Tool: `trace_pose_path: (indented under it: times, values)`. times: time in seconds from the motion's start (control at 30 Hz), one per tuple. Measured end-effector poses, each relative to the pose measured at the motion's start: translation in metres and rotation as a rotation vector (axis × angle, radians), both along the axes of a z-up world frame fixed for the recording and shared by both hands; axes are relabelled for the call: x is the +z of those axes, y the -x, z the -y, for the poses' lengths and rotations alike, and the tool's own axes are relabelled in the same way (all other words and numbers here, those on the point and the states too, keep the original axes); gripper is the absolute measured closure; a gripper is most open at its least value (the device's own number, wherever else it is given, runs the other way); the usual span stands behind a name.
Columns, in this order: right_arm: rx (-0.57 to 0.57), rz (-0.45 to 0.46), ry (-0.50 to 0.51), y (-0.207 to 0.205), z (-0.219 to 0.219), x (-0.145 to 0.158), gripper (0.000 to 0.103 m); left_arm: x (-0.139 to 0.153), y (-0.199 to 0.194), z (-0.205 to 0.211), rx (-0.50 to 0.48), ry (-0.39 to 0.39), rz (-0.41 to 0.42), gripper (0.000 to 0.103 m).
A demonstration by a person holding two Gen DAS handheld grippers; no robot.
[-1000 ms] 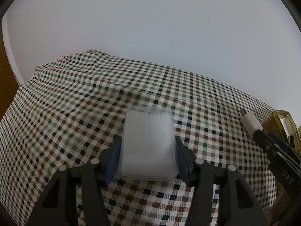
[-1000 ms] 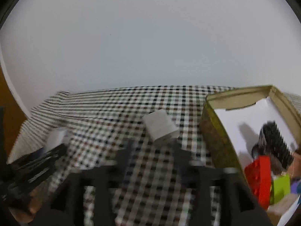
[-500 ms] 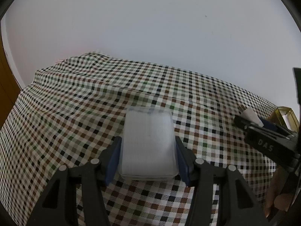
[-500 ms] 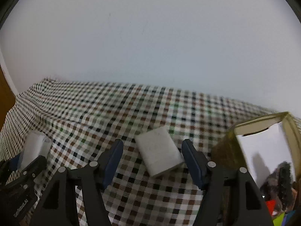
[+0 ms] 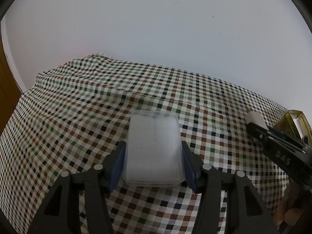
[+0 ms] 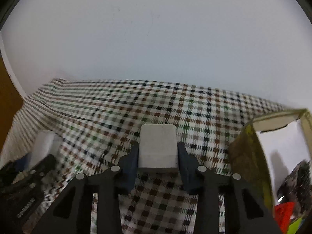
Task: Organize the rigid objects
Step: 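Lift the clear case with the left gripper while the right lifts the white charger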
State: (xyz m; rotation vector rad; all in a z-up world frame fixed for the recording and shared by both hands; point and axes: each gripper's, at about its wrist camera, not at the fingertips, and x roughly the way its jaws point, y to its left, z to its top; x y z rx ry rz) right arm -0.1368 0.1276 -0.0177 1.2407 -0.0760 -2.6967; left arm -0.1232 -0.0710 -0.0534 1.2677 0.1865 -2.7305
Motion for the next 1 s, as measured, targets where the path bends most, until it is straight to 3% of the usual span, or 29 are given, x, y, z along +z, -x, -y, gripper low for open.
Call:
trace_pose_path:
  times: [0.23, 0.63, 0.73, 1.0]
  values:
    - [0.015, -0.098, 0.012, -0.017, 0.01, 0.015, 0.063, 0.0, 0.0, 0.0, 0.001, 0.0, 0.0, 0.049]
    - [-0.007, -0.167, -0.009, -0.057, 0.008, 0.031, 0.062, -0.001, 0.002, 0.0, -0.005, -0.014, -0.005, 0.049]
    - [-0.012, -0.177, -0.012, -0.056, 0.015, 0.017, 0.062, 0.001, 0.0, -0.002, -0.008, -0.003, -0.015, 0.049]
    - [-0.027, -0.227, -0.039, -0.079, 0.017, 0.02, 0.062, 0.008, -0.015, -0.018, -0.024, 0.024, -0.05, 0.049]
